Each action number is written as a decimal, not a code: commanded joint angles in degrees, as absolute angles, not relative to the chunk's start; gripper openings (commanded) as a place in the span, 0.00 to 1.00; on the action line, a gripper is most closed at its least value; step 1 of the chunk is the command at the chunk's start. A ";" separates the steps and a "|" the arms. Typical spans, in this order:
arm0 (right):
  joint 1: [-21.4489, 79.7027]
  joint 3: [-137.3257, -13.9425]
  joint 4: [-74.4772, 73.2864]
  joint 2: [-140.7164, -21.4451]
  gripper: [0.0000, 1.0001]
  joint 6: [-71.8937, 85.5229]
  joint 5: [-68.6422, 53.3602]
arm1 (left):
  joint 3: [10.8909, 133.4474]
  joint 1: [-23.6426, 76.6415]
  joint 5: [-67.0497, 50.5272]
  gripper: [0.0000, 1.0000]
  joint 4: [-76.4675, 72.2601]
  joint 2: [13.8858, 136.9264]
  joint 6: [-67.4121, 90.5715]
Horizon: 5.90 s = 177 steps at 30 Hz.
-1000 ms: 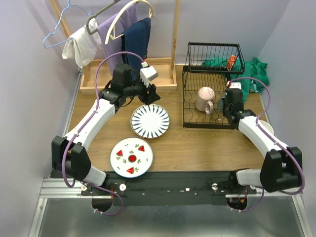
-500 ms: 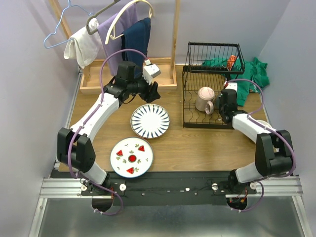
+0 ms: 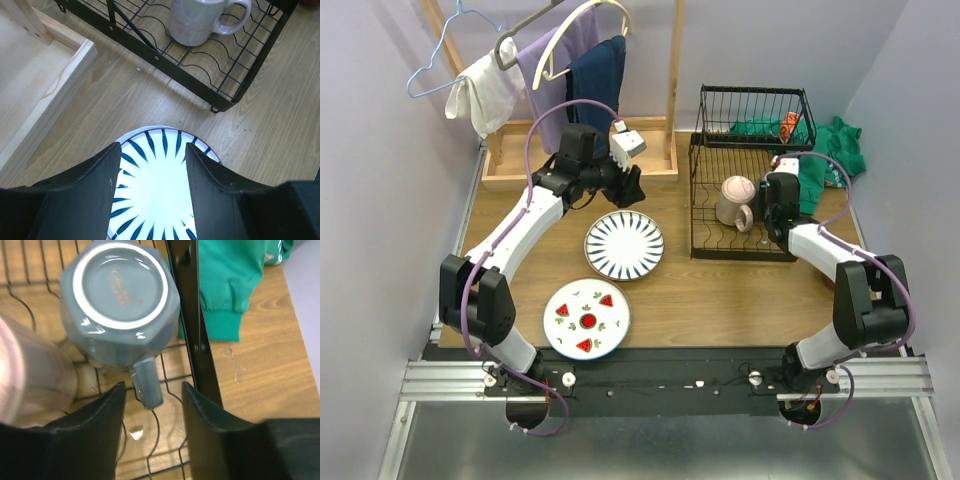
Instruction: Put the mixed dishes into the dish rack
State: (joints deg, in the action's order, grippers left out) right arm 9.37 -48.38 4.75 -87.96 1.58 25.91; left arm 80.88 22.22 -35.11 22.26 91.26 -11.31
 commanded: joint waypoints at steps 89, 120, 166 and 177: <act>17.75 -61.53 -11.94 -93.17 0.01 -42.80 -7.22 | 70.49 22.06 -35.77 0.62 12.48 86.75 -9.41; 6.51 -63.01 -0.53 -103.62 0.00 -50.45 13.62 | 70.05 21.97 -36.12 0.61 11.25 87.54 -6.42; 8.17 -57.22 -33.48 -78.23 0.34 -41.66 -11.33 | 68.03 22.06 -37.44 0.65 21.07 86.57 -16.07; 7.56 -60.38 -38.32 -67.59 0.72 -10.66 2.16 | 64.34 26.09 -30.60 0.65 37.52 81.04 -27.94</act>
State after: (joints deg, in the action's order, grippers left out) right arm 8.19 -58.89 -35.44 -69.49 -27.70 -10.09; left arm 66.39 23.22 -34.33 28.69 85.36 -21.63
